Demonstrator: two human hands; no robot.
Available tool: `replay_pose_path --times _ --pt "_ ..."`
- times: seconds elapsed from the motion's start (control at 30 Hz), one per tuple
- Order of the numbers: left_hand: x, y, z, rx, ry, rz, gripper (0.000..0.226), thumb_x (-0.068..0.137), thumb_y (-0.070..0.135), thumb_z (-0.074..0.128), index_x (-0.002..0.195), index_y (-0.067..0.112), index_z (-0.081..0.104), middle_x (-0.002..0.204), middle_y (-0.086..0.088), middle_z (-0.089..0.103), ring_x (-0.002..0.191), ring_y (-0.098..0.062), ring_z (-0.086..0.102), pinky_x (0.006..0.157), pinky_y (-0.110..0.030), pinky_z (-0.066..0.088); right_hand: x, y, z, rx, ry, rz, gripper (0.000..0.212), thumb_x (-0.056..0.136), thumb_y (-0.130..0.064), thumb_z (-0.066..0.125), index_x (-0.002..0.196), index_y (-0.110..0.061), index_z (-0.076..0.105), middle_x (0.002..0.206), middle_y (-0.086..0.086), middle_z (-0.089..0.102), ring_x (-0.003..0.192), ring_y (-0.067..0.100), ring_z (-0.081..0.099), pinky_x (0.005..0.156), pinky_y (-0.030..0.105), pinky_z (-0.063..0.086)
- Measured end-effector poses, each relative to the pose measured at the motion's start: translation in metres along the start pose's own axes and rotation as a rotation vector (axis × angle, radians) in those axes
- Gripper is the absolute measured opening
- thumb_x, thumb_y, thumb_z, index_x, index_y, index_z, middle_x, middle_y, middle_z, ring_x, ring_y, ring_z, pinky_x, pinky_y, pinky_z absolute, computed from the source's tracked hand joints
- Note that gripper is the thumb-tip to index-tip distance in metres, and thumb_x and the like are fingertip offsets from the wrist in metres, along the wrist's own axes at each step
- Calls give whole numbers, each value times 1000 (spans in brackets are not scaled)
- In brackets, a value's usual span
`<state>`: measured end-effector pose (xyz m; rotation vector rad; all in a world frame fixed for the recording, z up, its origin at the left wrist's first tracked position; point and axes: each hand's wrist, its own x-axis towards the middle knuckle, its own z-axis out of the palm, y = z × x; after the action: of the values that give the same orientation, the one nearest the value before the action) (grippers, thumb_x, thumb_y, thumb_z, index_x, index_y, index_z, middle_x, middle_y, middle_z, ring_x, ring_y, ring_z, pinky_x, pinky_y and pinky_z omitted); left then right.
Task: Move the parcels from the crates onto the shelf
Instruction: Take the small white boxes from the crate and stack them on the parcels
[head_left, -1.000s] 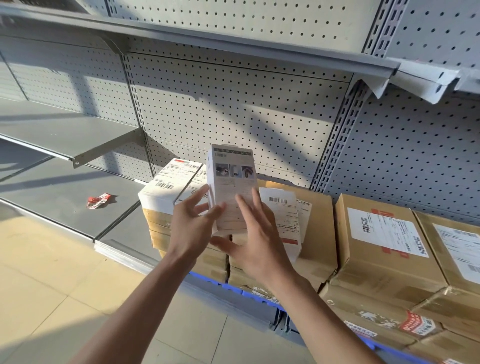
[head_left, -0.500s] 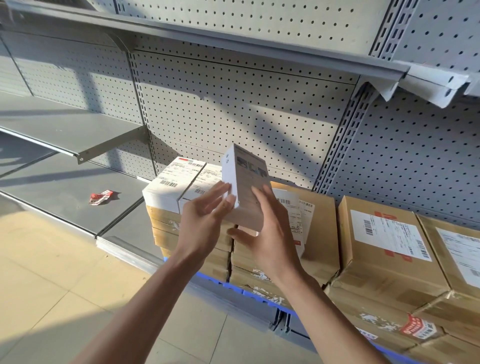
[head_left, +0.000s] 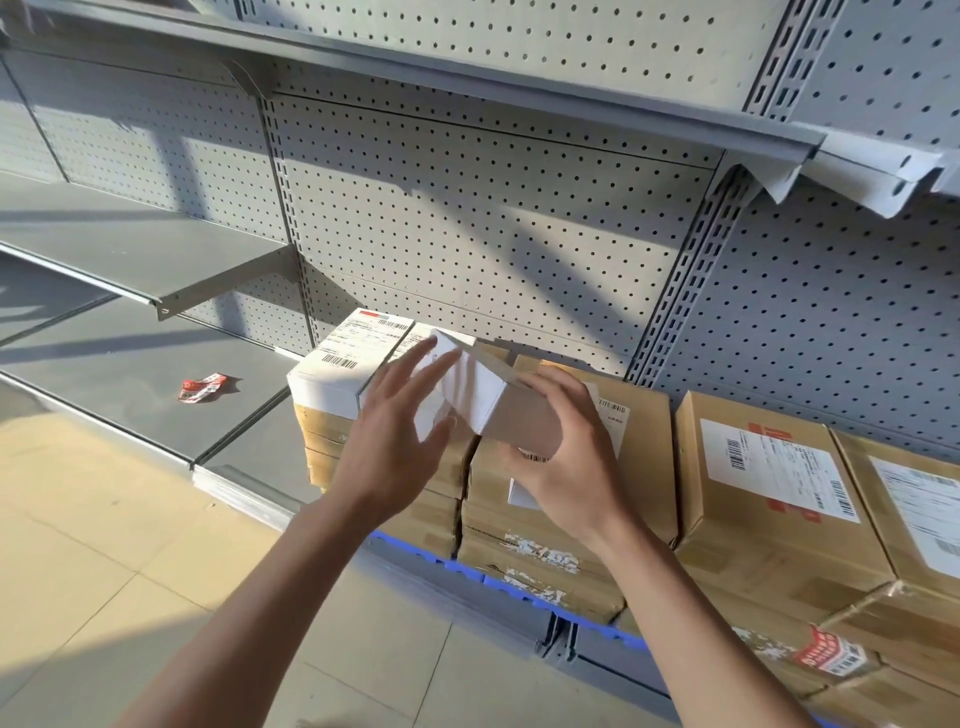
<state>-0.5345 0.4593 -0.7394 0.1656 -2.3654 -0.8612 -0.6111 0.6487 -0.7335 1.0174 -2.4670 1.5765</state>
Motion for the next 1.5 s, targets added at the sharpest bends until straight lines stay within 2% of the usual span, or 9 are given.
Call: replay_pose_path --times 0.3,0.5,0.6,0.73,0.9,1.03,1.17,1.33,1.5 --pt "1 -5 -2 107 16 157 83 77 -1 82 147 24 47 150 5 49 144 -21 39 112 -53 40 -5 -9 -5 50 -38 -114 64 78 -16 77 136 -27 54 139 -9 42 133 12 43 102 21 44" --pt "0 11 -7 -142 154 -35 75 90 15 76 148 43 39 140 34 43 133 -14 49 110 -33 39 -2 -6 0 199 132 -2 97 86 -19 77 160 -40 18 153 -34 34 135 10 49 98 30 52" --pt "4 13 -9 -357 127 -202 66 95 23 70 151 41 39 144 20 55 133 -11 52 111 -45 43 -2 -4 7 189 74 37 93 89 -15 76 159 -42 22 144 -45 37 133 -6 47 105 37 50" --pt "3 21 -12 -462 85 -178 41 101 33 60 142 30 53 124 12 69 115 -7 64 98 -45 54 -3 -8 15 150 12 0 79 93 -11 72 153 -44 32 146 -31 49 132 -16 41 102 13 41" --pt "2 24 -10 -567 82 -232 26 104 33 57 129 29 61 119 9 73 111 -10 68 93 -41 56 -4 -6 22 121 31 4 81 96 -10 69 145 -58 26 148 -19 51 128 -3 55 105 29 50" --pt "3 19 -8 -638 79 -318 35 101 35 62 134 27 57 119 7 73 106 -11 71 91 -39 56 -4 -4 23 138 22 36 75 96 -6 67 148 -47 30 146 -9 56 119 -10 57 98 14 49" --pt "2 10 -4 -560 126 -410 49 93 40 70 136 26 53 131 10 65 107 -8 70 87 -37 58 -3 2 26 140 42 84 71 98 -25 67 158 -34 30 133 -18 64 113 -7 62 93 21 55" --pt "-2 8 7 -524 51 -329 42 95 14 69 136 17 58 129 13 66 117 -5 64 87 -28 59 -3 2 25 96 80 155 72 100 -35 61 160 -32 21 113 -46 44 94 -35 47 80 -4 38" --pt "-2 2 12 -496 4 -304 45 98 16 63 142 19 56 130 19 65 122 -5 62 100 -38 55 -3 2 27 -17 15 109 76 100 -42 60 161 -39 15 152 -29 35 132 -15 42 111 16 37"
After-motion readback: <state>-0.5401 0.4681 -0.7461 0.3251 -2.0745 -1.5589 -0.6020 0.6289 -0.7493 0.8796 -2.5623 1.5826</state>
